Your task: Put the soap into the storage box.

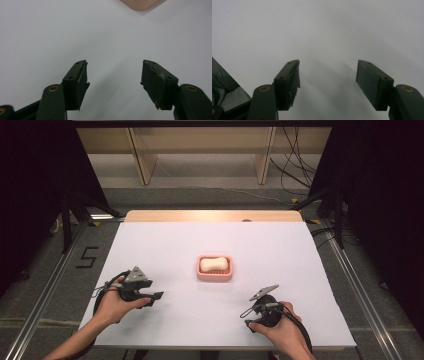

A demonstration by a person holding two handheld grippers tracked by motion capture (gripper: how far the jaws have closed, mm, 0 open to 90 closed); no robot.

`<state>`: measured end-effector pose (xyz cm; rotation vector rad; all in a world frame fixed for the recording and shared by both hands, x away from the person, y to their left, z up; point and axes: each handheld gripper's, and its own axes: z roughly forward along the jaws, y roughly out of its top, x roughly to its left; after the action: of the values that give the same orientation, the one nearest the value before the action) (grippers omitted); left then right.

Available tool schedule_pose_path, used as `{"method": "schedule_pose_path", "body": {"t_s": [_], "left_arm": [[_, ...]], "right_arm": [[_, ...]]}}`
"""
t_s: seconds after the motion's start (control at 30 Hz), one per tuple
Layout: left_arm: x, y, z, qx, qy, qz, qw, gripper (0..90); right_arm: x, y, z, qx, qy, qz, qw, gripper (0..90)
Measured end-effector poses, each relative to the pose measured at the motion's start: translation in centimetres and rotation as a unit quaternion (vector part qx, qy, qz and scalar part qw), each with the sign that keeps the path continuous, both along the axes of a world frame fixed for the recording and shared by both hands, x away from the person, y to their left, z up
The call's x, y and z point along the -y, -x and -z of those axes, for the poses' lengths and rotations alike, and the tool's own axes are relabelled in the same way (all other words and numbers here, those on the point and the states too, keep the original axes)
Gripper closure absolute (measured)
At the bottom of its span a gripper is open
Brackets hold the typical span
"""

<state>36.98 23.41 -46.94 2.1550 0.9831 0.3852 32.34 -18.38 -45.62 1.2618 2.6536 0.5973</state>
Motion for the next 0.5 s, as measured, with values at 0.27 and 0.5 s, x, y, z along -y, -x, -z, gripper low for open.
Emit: {"method": "schedule_pose_path", "body": {"t_s": [0.27, 0.5], "left_arm": [[-2.0, 2.2, 0.5, 0.01, 0.018, -0.045, 0.9988, 37.3], [-2.7, 2.7, 0.8, 0.008, 0.017, -0.054, 0.9983, 37.3]], "right_arm": [[-0.3, -0.3, -0.1, 0.002, -0.002, -0.007, 1.0, 36.1], [-0.6, -1.1, -0.2, 0.011, -0.006, -0.014, 0.9998, 35.5]]}}
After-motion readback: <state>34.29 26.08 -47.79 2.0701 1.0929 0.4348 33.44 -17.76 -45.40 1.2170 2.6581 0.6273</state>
